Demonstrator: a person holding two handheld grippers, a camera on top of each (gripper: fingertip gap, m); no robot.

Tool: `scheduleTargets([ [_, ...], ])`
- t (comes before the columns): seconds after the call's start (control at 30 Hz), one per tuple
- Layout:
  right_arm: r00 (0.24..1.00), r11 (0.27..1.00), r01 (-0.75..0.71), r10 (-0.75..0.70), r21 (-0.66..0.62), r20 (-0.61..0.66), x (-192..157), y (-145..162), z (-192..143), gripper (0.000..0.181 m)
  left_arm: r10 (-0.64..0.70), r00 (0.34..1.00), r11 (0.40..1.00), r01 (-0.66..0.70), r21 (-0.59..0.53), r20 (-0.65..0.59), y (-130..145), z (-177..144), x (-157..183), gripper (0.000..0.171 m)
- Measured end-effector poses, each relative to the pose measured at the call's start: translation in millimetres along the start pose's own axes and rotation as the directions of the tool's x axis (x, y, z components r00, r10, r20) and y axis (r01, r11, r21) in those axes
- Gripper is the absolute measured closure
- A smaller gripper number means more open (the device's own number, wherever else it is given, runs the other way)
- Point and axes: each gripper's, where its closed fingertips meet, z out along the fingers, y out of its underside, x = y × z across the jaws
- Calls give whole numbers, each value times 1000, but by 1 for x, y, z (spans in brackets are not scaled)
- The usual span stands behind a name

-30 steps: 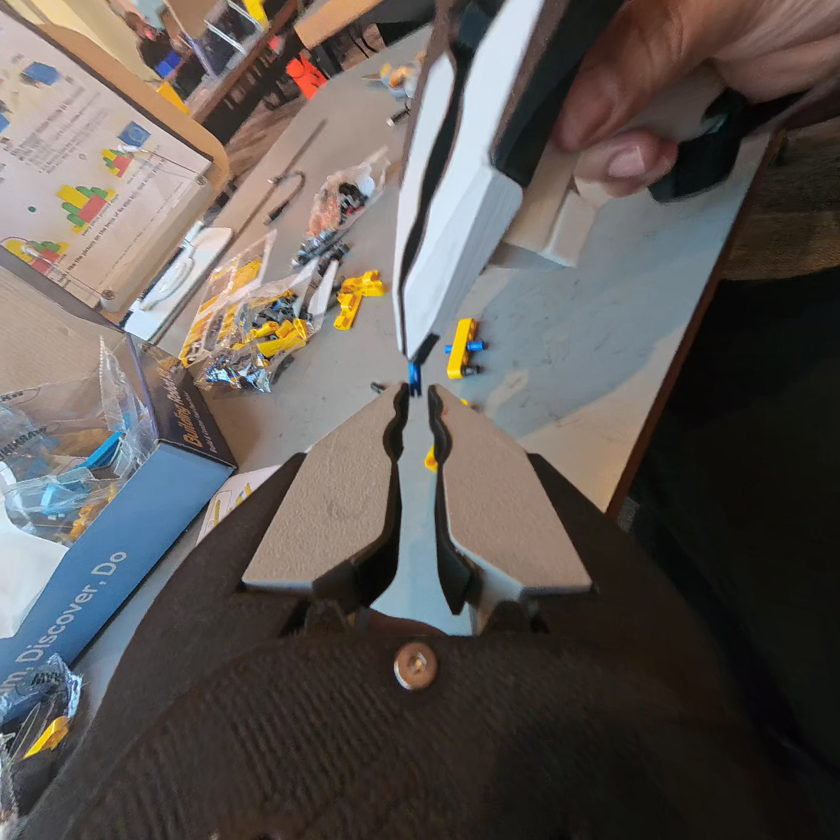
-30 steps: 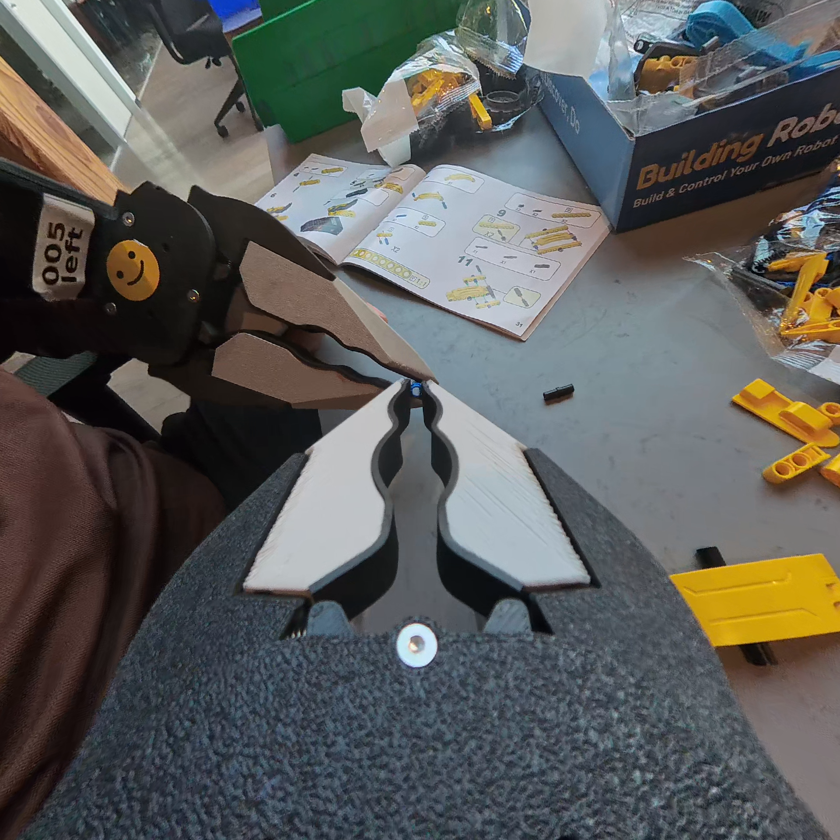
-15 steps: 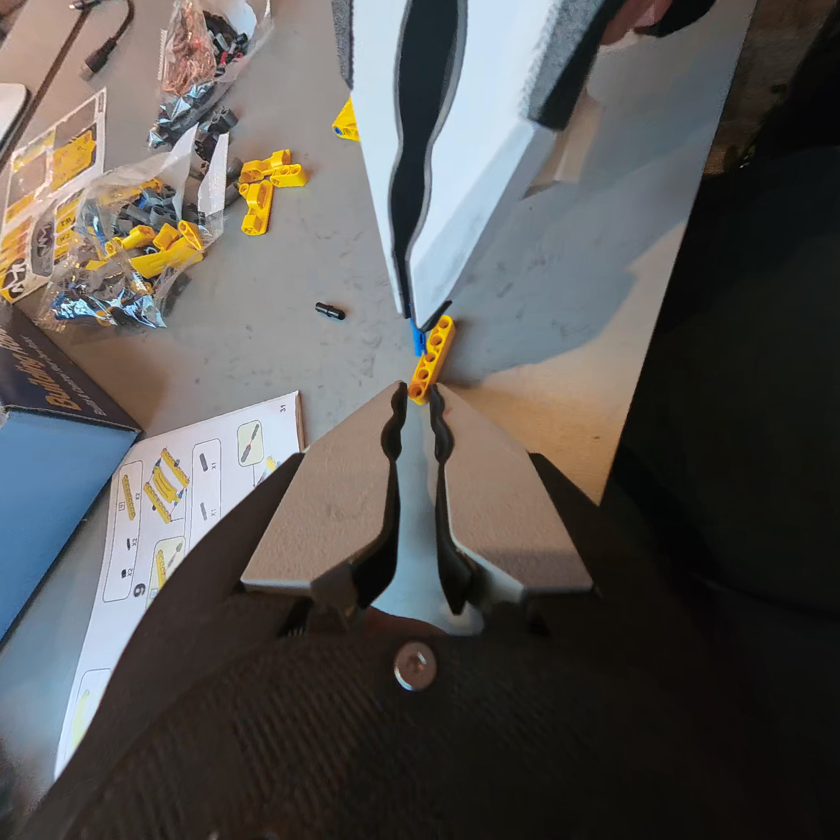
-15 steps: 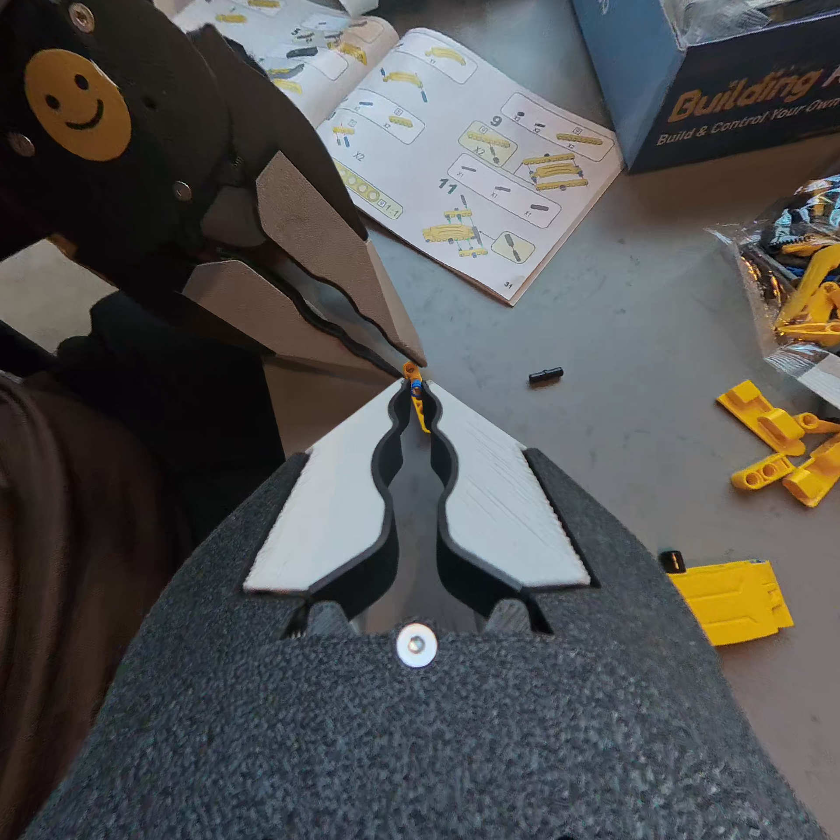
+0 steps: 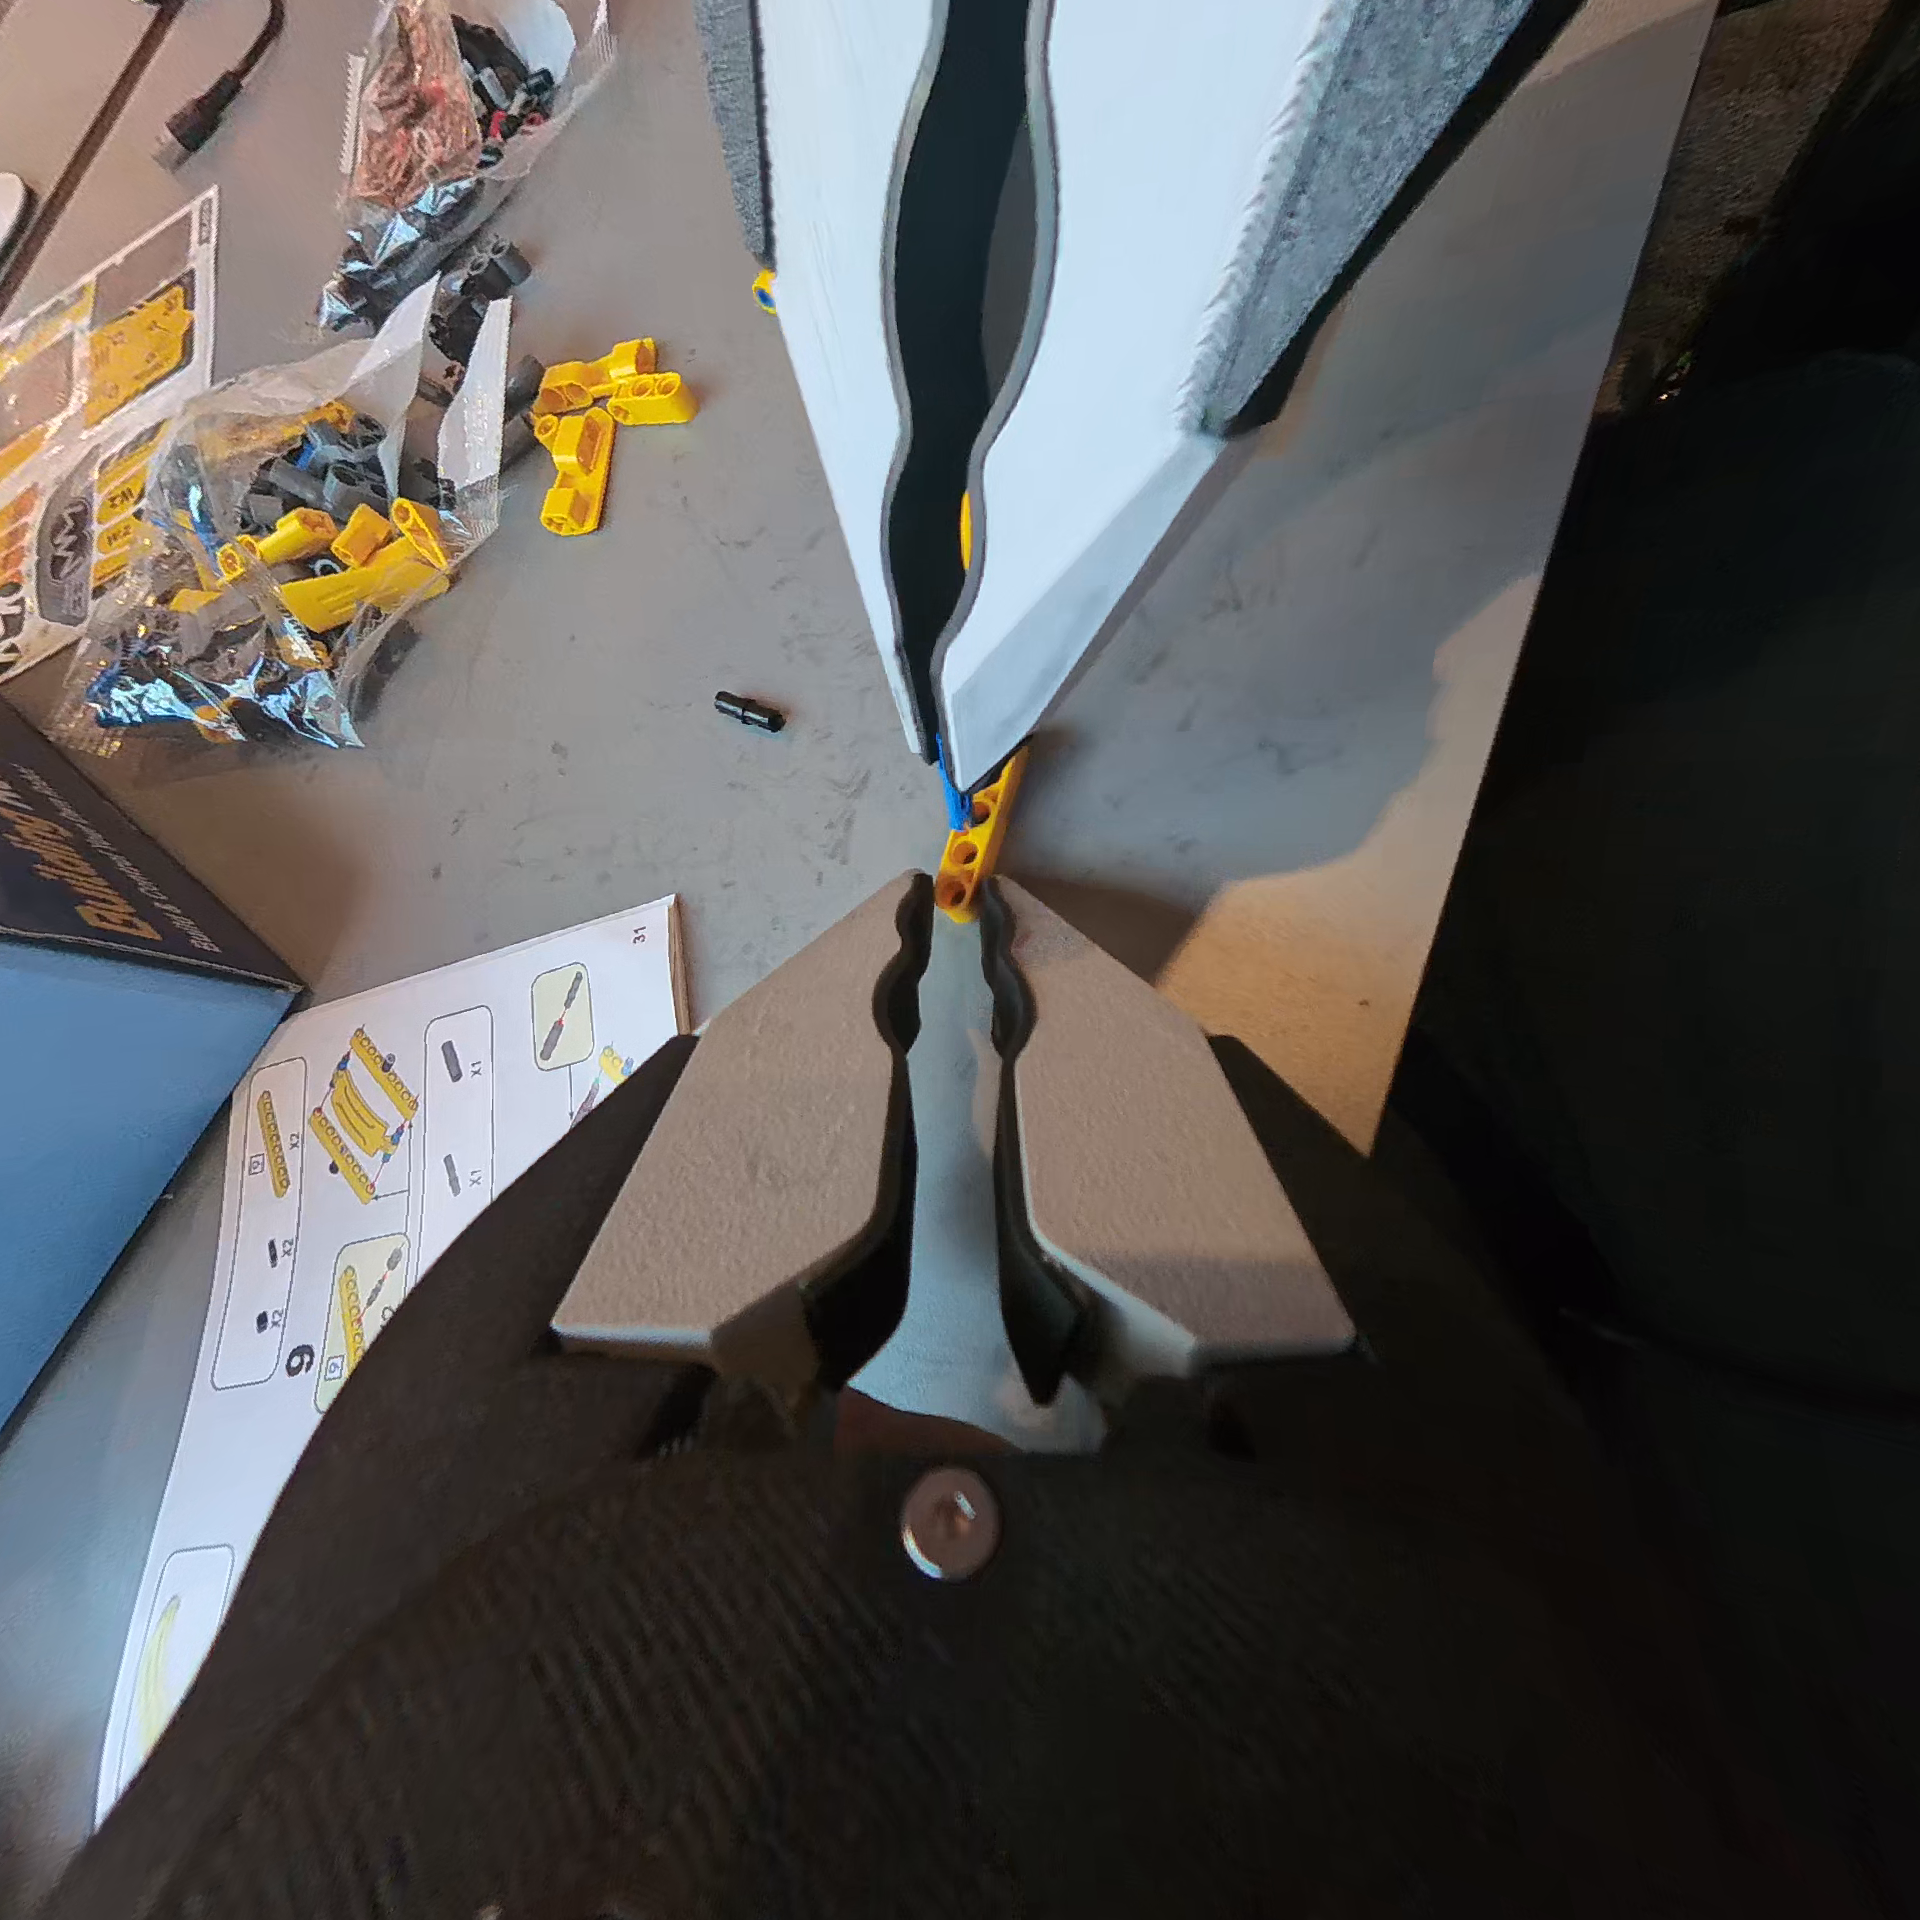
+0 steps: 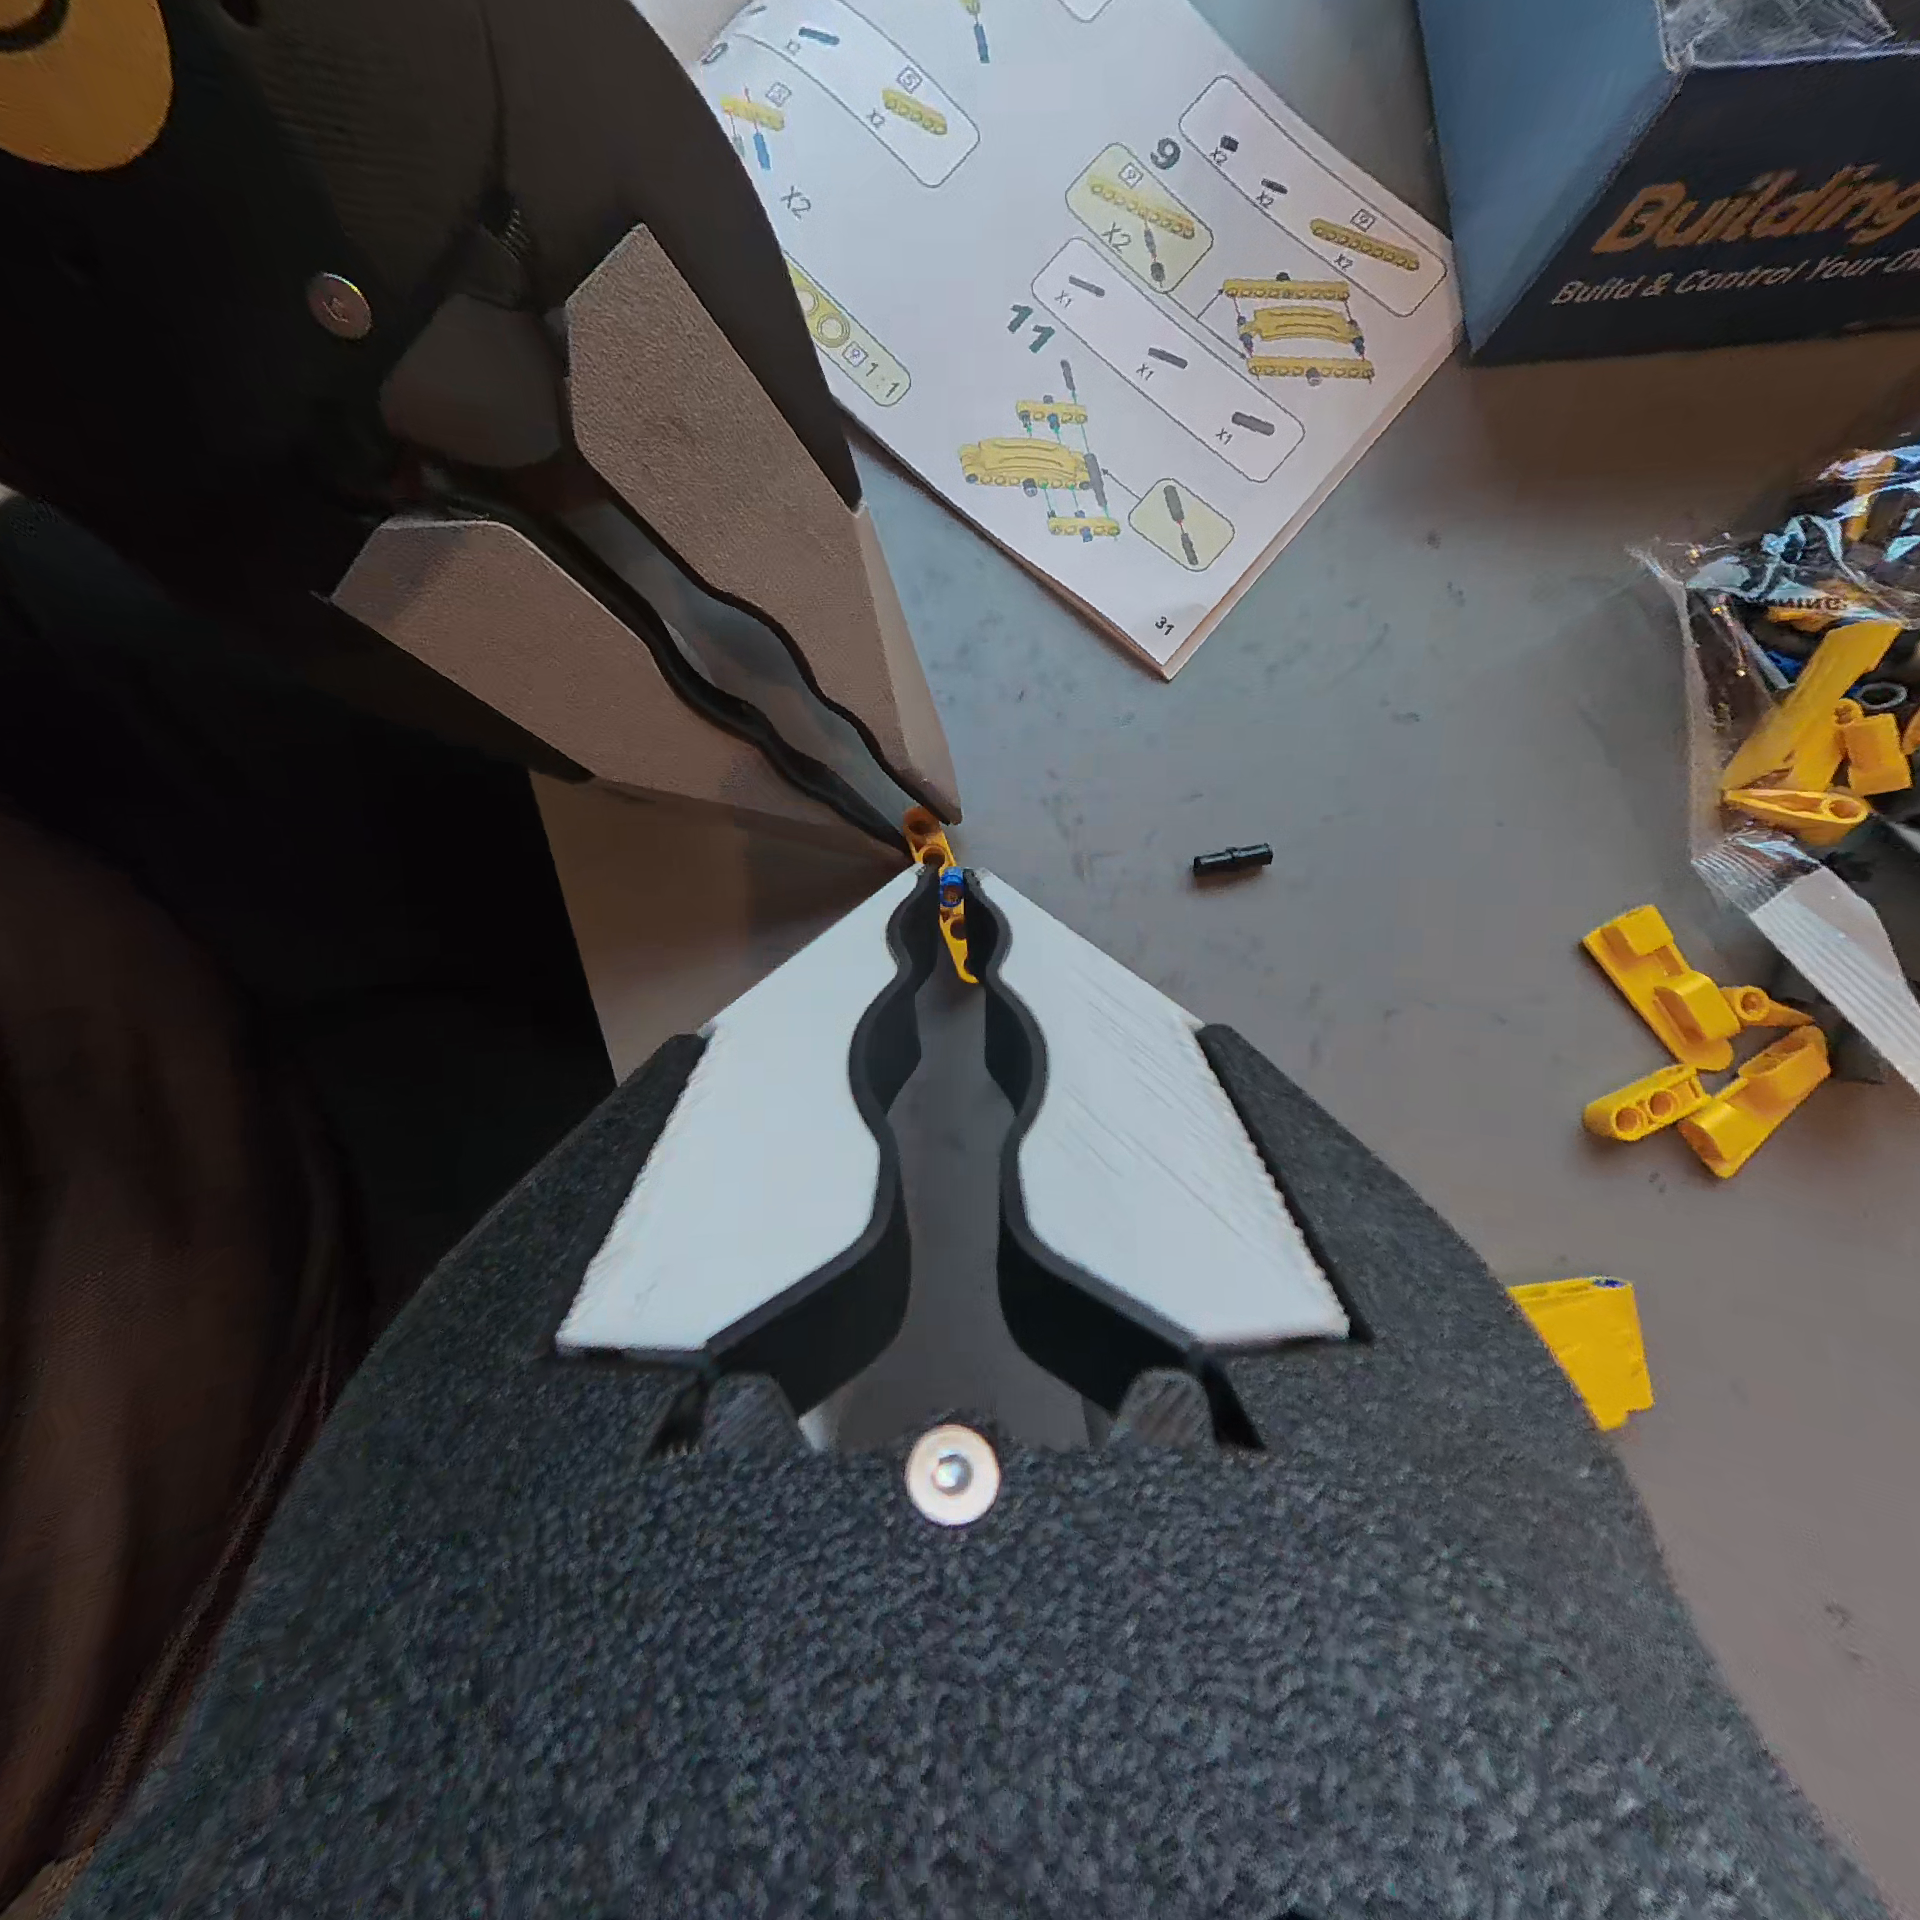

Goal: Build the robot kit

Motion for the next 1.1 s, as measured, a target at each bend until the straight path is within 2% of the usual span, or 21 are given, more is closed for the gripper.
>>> scheduleTargets([
  [0.57,999,968,13,0,-252,52,-1,2,0,177,18,1000,1000,-18,1,14,0,0,0,165],
  [0.8,997,958,41,-23,-283,67,-1,1,1,177,21,1000,1000,-21,1,17,0,0,0,166],
  [1.1,997,967,80,-74,-243,37,-2,1,1,178,19,1000,1000,-19,1,15,0,0,0,165],
])
